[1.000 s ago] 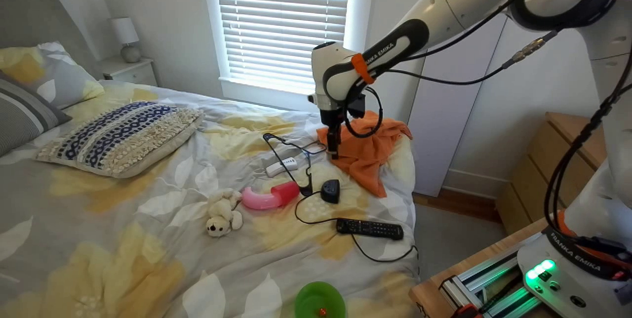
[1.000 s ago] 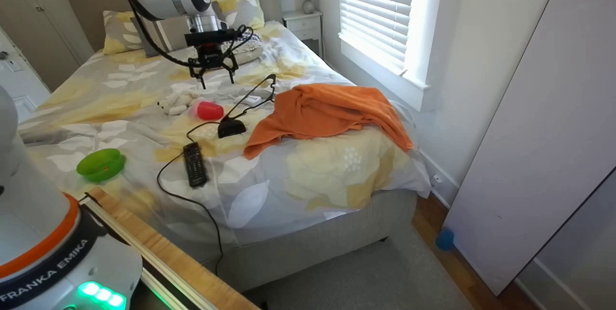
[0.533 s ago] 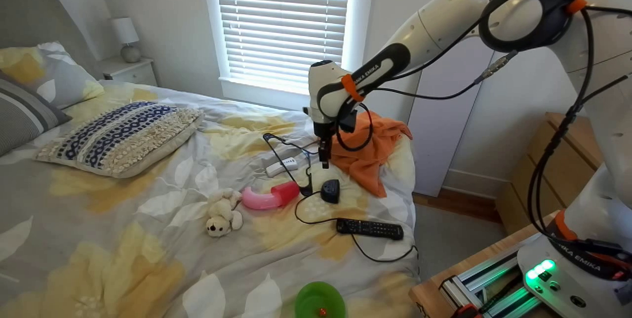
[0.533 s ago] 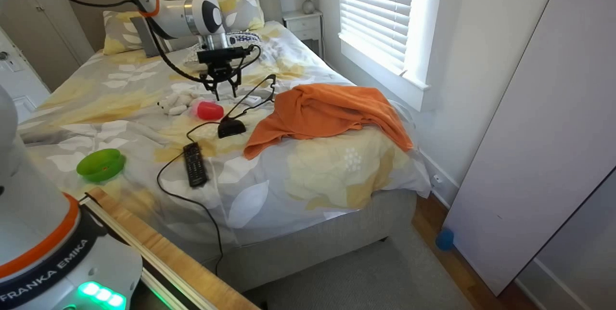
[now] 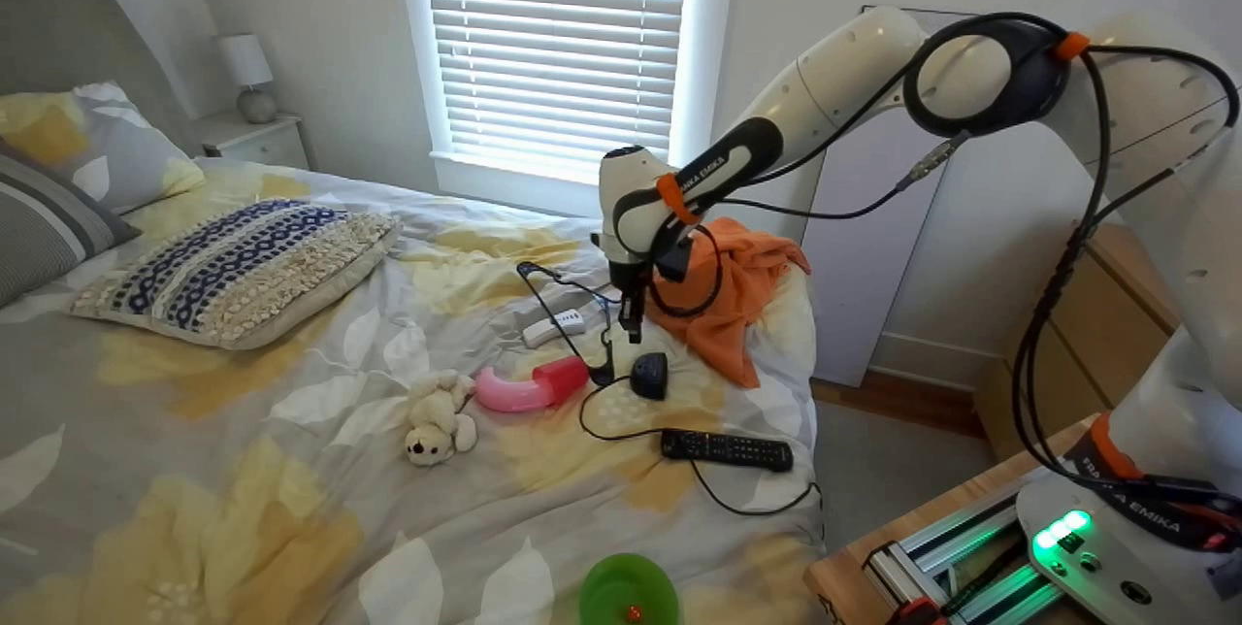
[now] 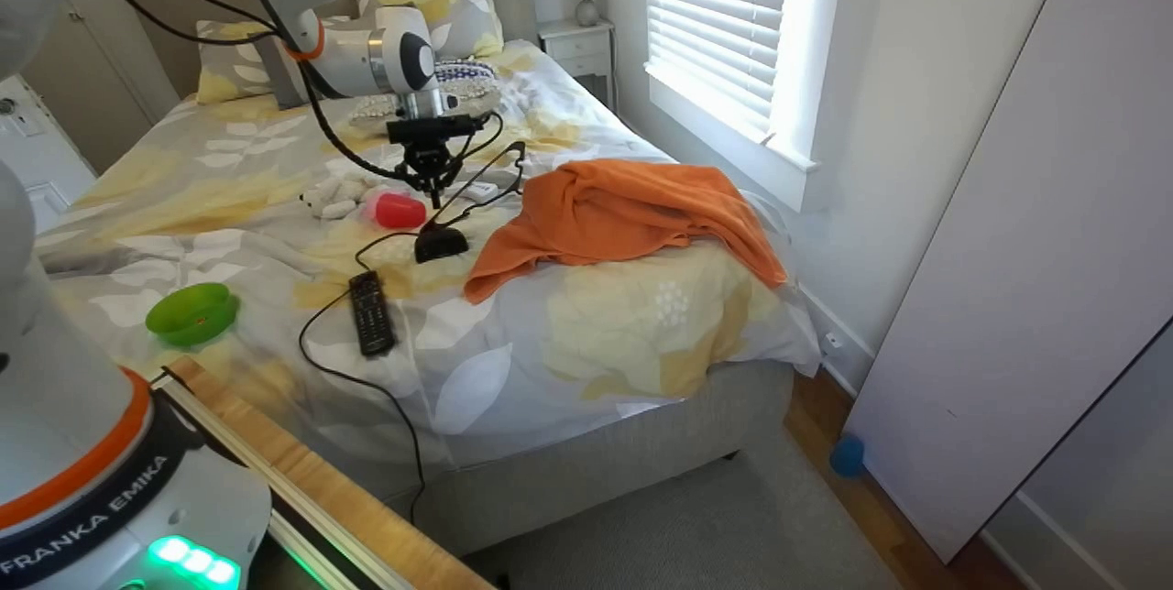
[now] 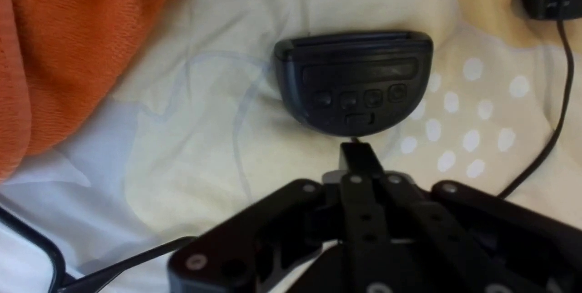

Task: Press a button on the black bedside alarm clock radio on the bed

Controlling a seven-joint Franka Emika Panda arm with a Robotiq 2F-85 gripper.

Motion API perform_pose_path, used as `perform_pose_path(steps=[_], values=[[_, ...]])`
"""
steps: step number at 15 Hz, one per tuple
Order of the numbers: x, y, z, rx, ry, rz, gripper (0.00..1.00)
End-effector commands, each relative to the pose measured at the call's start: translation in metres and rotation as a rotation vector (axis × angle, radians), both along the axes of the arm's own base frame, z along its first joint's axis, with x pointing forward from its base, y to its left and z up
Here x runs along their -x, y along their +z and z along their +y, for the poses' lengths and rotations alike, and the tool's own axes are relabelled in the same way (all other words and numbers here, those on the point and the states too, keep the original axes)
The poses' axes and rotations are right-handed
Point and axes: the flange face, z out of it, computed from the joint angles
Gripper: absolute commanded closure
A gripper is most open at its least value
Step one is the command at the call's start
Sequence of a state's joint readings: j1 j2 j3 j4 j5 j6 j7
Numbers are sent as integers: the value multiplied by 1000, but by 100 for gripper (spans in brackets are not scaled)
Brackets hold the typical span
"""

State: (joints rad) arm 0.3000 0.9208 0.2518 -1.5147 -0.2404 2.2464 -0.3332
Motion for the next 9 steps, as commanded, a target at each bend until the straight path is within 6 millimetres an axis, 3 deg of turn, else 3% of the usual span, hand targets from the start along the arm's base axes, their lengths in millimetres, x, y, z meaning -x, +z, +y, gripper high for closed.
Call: perform_pose_path(steps=[1,2,5,9], values=[[10,-28,3,15,-23,62,100],[6,-16,1,6,-3,28,99],[10,-29,-1,11,-5,48,99],[9,-28,0,8,-8,47,99]])
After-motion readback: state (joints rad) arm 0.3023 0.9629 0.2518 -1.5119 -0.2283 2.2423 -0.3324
